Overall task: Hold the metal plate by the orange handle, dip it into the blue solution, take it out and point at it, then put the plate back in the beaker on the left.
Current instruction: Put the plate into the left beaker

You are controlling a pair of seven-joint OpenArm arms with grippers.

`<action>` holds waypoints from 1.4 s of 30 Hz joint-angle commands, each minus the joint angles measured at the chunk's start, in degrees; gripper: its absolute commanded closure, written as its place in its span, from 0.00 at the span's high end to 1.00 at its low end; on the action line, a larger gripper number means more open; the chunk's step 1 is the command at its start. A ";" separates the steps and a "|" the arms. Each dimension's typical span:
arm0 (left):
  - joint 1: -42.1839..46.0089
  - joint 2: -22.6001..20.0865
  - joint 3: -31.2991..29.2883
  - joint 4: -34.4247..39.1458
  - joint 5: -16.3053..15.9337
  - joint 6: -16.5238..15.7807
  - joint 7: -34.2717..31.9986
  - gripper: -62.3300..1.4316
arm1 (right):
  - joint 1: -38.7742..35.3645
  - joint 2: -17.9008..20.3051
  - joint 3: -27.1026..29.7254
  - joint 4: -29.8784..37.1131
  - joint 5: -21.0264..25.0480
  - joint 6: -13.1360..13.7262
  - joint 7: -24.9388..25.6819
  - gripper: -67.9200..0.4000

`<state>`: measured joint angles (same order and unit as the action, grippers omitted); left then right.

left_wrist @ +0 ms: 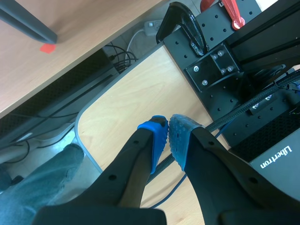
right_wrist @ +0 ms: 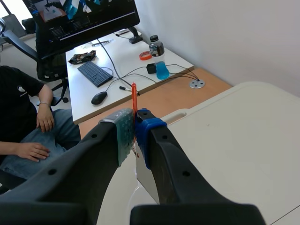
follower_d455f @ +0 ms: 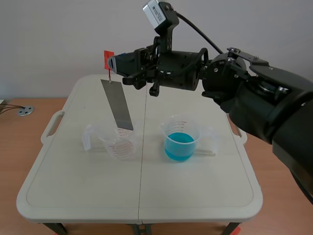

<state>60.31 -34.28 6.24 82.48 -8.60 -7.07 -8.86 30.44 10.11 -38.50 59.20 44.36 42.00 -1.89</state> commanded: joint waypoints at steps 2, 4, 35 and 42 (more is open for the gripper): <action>0.46 0.13 -0.31 0.28 0.04 0.07 -0.72 0.13 | 1.44 -1.16 0.24 -0.33 -0.37 0.72 1.49 0.02; 0.46 0.13 -0.31 0.28 0.04 0.07 -0.79 0.13 | 1.40 -1.40 0.22 -0.92 -0.63 0.72 1.92 0.02; 0.46 0.13 -0.31 0.28 0.04 0.04 -0.72 0.13 | -0.31 -7.10 0.17 -8.28 -0.61 0.72 -0.57 0.02; 0.46 0.13 -0.31 0.28 0.04 0.04 -0.72 0.13 | -1.42 -7.41 0.17 -8.28 -0.61 0.72 -1.92 0.02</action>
<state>60.31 -34.30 6.24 82.48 -8.60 -7.07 -8.86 27.55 3.18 -38.50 50.02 42.92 41.82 -4.56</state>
